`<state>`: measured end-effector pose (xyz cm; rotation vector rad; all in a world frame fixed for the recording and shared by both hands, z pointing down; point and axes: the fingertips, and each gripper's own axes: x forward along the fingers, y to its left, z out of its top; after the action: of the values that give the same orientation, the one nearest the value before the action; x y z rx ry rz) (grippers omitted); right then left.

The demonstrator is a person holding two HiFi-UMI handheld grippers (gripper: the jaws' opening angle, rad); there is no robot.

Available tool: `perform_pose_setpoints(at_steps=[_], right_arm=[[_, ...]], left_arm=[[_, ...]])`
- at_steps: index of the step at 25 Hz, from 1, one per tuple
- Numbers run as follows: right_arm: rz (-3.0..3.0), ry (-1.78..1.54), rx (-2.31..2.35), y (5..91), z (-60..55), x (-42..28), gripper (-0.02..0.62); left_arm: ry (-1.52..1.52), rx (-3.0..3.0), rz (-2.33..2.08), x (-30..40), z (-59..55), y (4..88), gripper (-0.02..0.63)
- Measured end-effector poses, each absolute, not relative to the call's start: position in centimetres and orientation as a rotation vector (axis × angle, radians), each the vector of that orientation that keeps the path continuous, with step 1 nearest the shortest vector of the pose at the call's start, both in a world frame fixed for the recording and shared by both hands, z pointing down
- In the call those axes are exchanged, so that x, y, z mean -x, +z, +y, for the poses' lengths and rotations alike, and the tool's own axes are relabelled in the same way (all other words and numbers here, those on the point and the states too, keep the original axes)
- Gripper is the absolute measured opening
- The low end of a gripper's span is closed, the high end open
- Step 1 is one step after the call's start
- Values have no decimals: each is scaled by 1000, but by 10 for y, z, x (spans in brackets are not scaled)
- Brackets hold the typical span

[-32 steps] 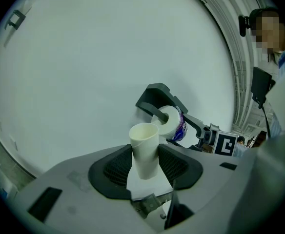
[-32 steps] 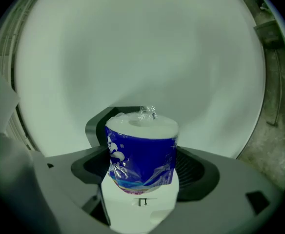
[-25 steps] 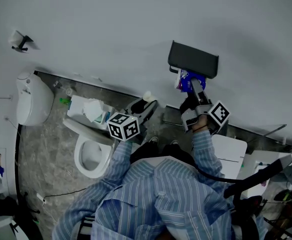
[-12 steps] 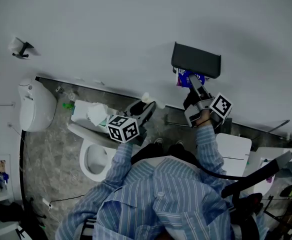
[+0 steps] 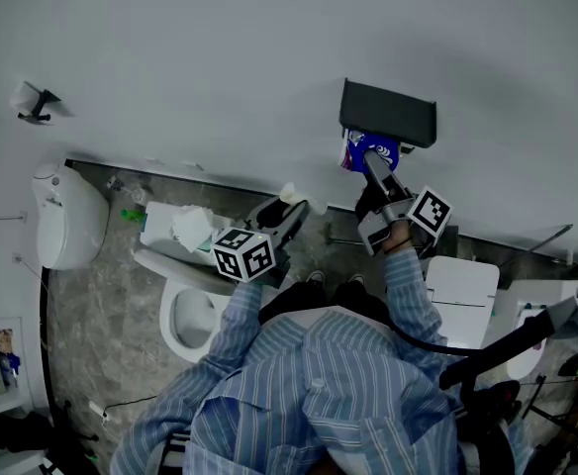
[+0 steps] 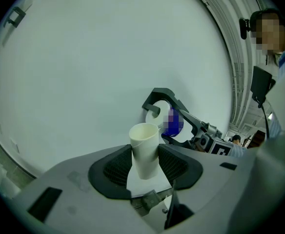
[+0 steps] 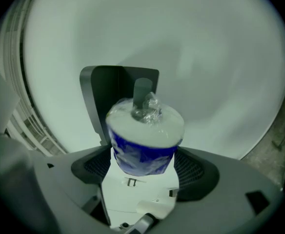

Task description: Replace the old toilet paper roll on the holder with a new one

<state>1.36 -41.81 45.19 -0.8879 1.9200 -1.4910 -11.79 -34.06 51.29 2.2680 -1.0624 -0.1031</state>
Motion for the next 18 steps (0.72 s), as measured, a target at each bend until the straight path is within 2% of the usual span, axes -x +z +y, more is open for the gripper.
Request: perform_pose_setpoints(at_steps=[5,18], right_arm=[[2053,-1409,963,448,-411,-11,410],[1980,-1504,1006,486,-361,-15,410]], left_arm=[[-96,-2278,-1043,119,-339,513,172],[-51,-2281,-922,110,-316,529,172]])
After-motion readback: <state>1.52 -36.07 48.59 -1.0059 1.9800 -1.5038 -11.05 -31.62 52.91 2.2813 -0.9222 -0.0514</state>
